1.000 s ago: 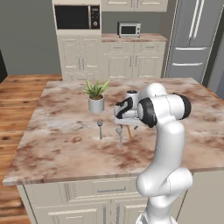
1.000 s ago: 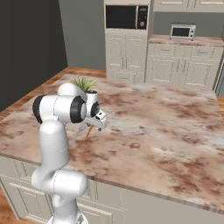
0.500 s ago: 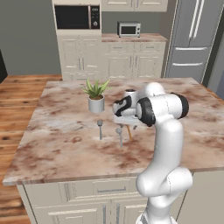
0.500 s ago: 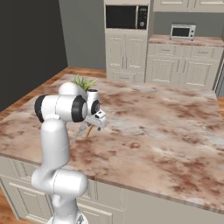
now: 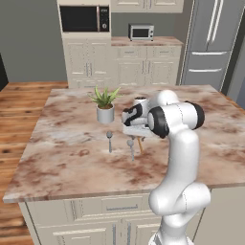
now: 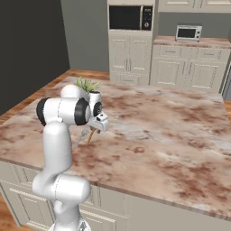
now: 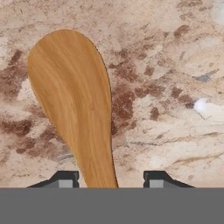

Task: Organize the utensils by type. Pick up the wooden spoons from the counter and place them in the open cabinet. Then pick up the metallic utensils from the counter and place them in the open drawer.

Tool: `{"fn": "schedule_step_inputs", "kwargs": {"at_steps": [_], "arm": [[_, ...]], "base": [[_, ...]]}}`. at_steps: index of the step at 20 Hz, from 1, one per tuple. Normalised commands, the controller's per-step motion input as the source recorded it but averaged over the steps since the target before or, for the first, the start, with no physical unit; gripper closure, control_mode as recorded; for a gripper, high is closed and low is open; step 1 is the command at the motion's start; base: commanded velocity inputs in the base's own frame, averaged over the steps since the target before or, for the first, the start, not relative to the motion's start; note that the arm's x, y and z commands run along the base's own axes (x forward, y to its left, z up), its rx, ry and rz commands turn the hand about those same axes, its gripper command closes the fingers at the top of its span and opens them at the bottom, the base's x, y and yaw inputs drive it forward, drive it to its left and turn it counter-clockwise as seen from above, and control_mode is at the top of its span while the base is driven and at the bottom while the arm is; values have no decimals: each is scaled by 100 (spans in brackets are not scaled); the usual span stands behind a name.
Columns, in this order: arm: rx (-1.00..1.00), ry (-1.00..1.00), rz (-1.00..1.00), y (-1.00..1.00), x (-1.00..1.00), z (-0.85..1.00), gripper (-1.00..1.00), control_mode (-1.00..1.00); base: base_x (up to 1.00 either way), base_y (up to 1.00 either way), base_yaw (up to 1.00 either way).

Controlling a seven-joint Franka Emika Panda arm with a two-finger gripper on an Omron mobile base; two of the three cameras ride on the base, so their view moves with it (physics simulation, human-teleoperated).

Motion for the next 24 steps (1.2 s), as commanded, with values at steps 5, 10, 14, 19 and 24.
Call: {"fn": "schedule_step_inputs", "kwargs": {"at_steps": [5, 10, 14, 19, 24], "arm": [[0, 1, -7, -2, -12, -41, 100, -100], [0, 0, -8, -8, -29, -18, 100, -100], [4, 0, -3, -11, -18, 19, 100, -100], [1, 0, 0, -6, -5, 62, 100, -100], [0, 0, 4, -9, -15, 68, 100, -100]], "base": [[0, 0, 0], [0, 0, 0], [0, 0, 0], [0, 0, 0], [0, 0, 0]]}}
